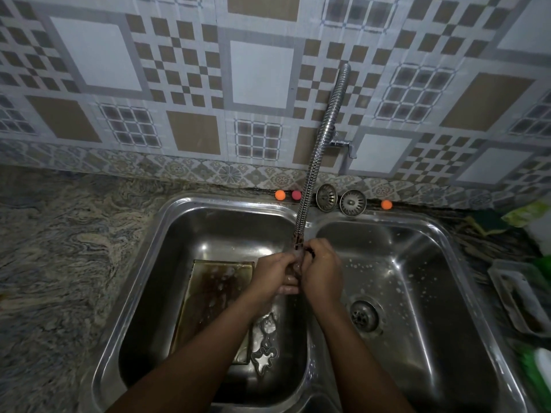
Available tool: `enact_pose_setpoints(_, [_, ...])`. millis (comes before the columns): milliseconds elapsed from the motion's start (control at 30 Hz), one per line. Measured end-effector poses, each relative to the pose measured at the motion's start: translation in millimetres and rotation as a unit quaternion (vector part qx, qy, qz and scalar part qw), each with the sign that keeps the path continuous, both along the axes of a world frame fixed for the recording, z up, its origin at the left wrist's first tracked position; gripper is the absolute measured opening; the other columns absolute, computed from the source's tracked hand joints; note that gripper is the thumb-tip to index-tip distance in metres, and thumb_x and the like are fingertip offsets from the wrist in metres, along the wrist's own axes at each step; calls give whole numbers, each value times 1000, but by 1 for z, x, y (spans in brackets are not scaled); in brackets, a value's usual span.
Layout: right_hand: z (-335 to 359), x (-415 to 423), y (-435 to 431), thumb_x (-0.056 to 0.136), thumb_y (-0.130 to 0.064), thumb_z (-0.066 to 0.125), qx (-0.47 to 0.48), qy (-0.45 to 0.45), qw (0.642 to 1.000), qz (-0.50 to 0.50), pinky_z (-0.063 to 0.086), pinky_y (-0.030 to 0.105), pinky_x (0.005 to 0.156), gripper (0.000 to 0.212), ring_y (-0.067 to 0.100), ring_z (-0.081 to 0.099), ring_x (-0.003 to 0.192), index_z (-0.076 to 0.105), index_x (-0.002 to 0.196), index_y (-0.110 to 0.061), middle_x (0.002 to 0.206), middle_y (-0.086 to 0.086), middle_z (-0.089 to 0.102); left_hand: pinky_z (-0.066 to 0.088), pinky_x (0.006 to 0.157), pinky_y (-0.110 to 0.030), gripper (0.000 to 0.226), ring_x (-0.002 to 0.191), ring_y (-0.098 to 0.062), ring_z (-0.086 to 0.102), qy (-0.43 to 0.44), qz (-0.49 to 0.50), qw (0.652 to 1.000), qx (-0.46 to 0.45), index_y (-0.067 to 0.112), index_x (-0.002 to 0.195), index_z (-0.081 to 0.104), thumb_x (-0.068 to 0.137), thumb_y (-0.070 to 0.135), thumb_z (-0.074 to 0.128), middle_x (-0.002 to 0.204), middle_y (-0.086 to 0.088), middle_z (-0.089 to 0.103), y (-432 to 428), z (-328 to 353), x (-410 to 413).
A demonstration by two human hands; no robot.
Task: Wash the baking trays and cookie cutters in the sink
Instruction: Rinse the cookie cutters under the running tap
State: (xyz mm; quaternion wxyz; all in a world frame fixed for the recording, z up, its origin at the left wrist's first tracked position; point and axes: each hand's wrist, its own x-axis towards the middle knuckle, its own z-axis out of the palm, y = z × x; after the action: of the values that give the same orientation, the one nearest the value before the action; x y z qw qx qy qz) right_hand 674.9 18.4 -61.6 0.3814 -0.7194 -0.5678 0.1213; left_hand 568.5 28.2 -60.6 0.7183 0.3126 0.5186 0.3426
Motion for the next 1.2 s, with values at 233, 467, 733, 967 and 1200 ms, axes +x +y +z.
enact_pose_setpoints(233, [-6,-1,2,89,7,51,-39,109,992,43,33,-3,67,25,-10,51,77,72,102,1,97,11,67,55,84,-46,23,79,-19,64,-130,-86,984,-84,17,102,69,95,36,58,87,-3,66,9,-6,-21])
enact_pose_setpoints(467, [-11,7,7,90,-4,56,-100,187,974,77,45,17,75,23,13,63,85,69,109,-3,102,13,69,55,87,-40,8,84,-18,69,-57,-34,997,-39,12,93,69,89,19,69,90,-6,73,11,-11,-23])
enact_pose_setpoints(733, [3,4,-1,84,2,69,-23,281,958,54,50,11,69,18,-6,66,78,72,102,-1,99,11,72,53,73,-16,11,75,-12,72,-86,105,991,-22,0,100,69,93,1,60,96,-13,74,10,-14,-11])
enact_pose_setpoints(967, [6,-14,2,89,9,59,3,405,913,51,56,36,88,29,19,69,102,65,116,0,109,10,72,58,63,-26,24,79,-18,68,-180,118,972,-98,-4,117,63,98,7,53,106,-17,71,8,-8,-2])
enact_pose_setpoints(1200, [-10,-21,-8,95,-11,55,-6,293,956,9,58,36,81,21,10,67,93,68,110,-17,108,1,66,56,60,-21,51,85,-15,70,-39,229,973,-15,11,125,60,80,-13,68,110,-7,69,9,-12,-11])
